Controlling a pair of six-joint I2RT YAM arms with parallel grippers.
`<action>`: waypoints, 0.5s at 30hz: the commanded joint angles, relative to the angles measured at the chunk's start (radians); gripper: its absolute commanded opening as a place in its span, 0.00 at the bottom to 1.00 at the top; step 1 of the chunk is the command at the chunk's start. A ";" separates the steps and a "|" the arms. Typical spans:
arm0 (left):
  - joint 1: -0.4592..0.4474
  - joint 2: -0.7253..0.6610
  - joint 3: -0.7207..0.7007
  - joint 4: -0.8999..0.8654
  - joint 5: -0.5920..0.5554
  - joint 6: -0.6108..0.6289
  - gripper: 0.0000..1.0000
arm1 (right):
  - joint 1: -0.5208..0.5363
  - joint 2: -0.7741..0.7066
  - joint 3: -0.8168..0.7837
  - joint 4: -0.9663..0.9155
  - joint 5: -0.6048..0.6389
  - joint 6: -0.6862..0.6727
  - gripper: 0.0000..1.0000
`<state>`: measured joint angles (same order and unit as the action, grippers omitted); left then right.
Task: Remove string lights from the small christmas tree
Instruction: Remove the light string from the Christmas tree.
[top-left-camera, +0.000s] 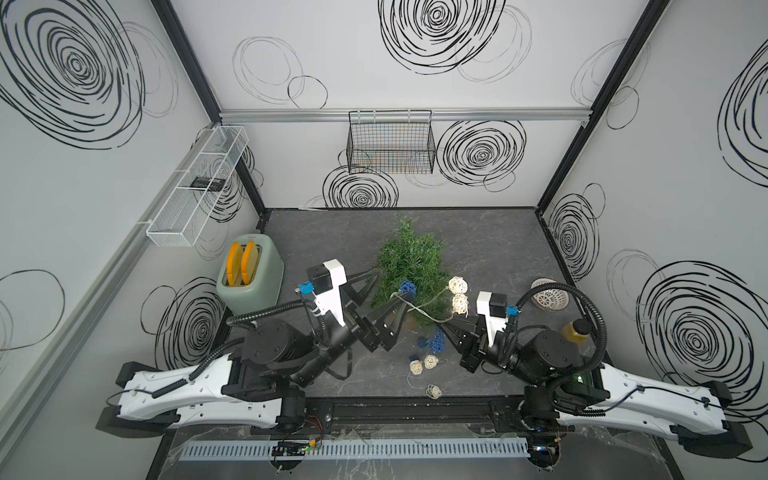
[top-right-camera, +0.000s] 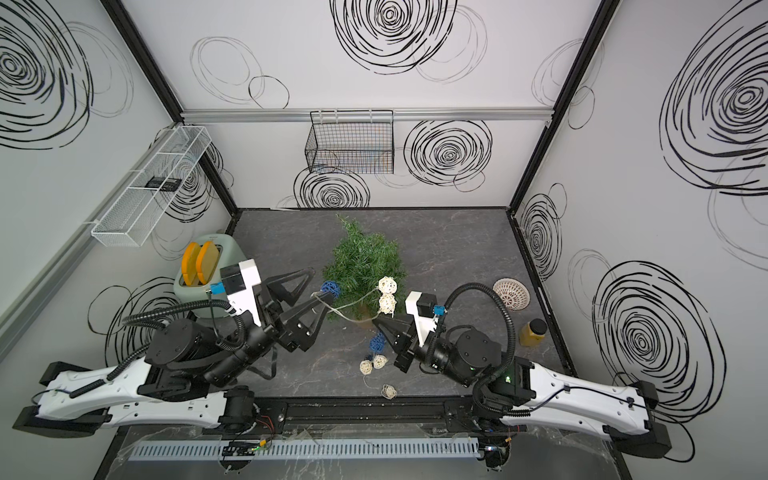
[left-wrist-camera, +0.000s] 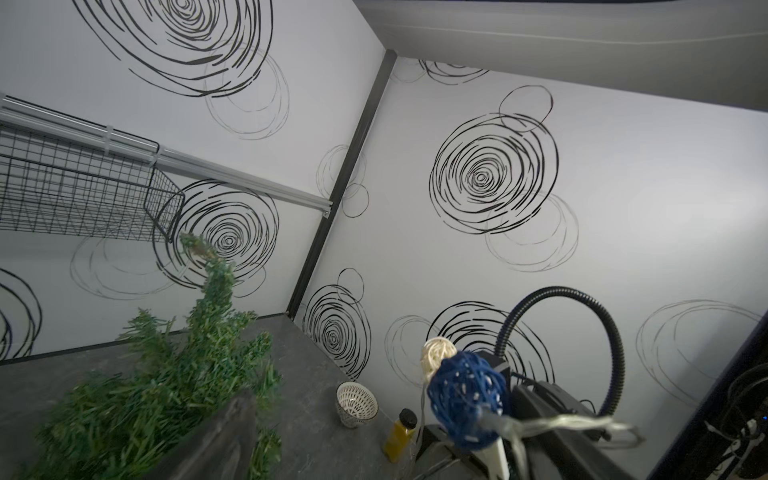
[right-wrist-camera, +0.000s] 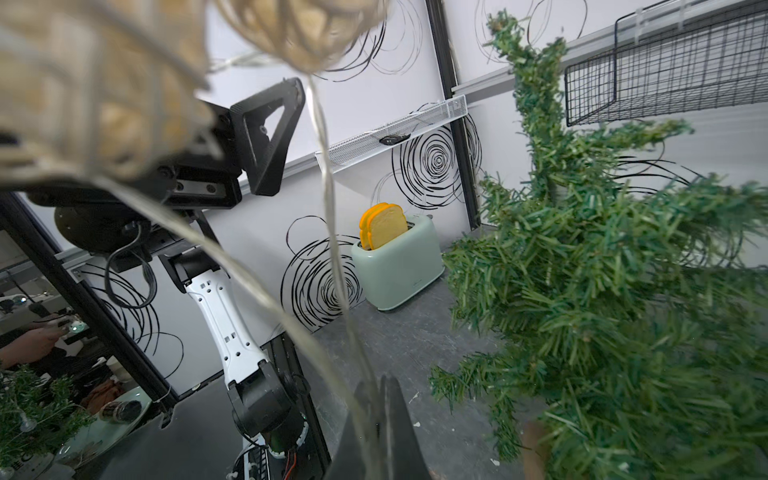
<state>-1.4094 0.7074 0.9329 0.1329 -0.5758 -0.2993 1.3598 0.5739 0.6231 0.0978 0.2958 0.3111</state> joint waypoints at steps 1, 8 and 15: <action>0.013 -0.076 -0.055 -0.059 -0.101 0.018 0.96 | 0.004 -0.023 0.083 -0.080 0.069 -0.027 0.00; 0.020 -0.252 -0.186 -0.040 -0.136 0.010 0.96 | 0.002 0.040 0.305 -0.192 0.129 -0.113 0.00; 0.025 -0.271 -0.202 -0.101 -0.153 -0.008 0.96 | 0.001 0.134 0.484 -0.202 0.146 -0.188 0.00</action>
<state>-1.3911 0.4301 0.7376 0.0479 -0.7052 -0.2924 1.3598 0.6716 1.0538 -0.0780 0.4103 0.1799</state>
